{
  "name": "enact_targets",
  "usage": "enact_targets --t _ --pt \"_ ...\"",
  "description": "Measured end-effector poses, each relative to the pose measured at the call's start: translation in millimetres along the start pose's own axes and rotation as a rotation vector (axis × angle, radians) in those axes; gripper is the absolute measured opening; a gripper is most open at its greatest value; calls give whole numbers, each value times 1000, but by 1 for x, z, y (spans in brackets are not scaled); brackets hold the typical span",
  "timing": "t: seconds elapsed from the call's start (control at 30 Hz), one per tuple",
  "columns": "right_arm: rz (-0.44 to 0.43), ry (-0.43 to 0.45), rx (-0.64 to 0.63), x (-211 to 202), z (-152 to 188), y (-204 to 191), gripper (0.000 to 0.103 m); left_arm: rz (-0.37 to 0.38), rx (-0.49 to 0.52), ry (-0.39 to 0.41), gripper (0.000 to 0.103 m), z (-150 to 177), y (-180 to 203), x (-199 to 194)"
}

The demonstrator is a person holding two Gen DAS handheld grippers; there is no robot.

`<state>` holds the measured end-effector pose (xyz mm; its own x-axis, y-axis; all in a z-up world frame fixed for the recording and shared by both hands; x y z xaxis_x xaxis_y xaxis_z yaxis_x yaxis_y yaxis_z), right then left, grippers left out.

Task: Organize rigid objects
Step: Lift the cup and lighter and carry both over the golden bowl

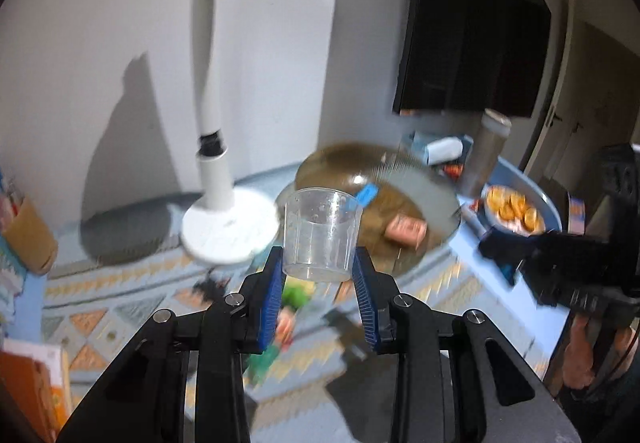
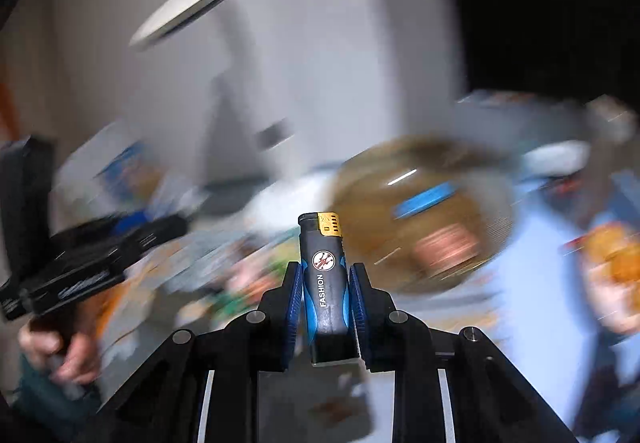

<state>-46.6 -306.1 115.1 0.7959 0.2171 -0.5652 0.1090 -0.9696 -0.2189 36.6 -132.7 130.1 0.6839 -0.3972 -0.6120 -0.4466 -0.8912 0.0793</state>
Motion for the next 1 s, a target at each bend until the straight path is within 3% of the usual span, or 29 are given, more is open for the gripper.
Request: enact_targets --t 0.17,0.3,0.4,0.53,0.57,0.6,0.63,0.7,0.83,1.0 --pt "189 33 44 13 -39 70 23 38 -40 -45 31 -25 26 65" --pt "152 -54 87 53 -39 100 23 57 -46 -118 31 -18 43 114" --pt "182 -137 95 84 -30 111 23 72 -55 -177 31 -8 50 141" --pt "215 -180 122 105 -24 125 24 69 -26 -201 31 -4 62 160" --pt "220 -189 133 109 -23 131 24 65 -13 -194 31 -5 65 161" --pt "232 -198 148 111 -21 135 24 58 -5 -187 38 -7 66 162" --pt "245 -198 160 111 -21 139 25 31 10 -178 58 -7 67 162" --pt "261 -188 169 106 -23 141 35 -9 17 -166 83 -11 65 159" --pt "248 -114 163 79 -32 130 38 21 -21 -99 83 -24 54 125" --pt "190 -43 150 39 -45 98 41 20 -65 -4 83 -30 31 54"
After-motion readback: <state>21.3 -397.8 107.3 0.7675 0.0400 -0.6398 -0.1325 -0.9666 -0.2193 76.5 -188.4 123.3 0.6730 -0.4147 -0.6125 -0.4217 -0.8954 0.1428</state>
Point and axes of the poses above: each gripper's, at about its wrist camera, not at the fingertips, and x roughly the way its jaws point, y to its right, z to its underside, the point moved 5 cm from there along x, roughly the way its jaws point, and after that the axes turned 1 degree about -z, right-handed, at the moved point
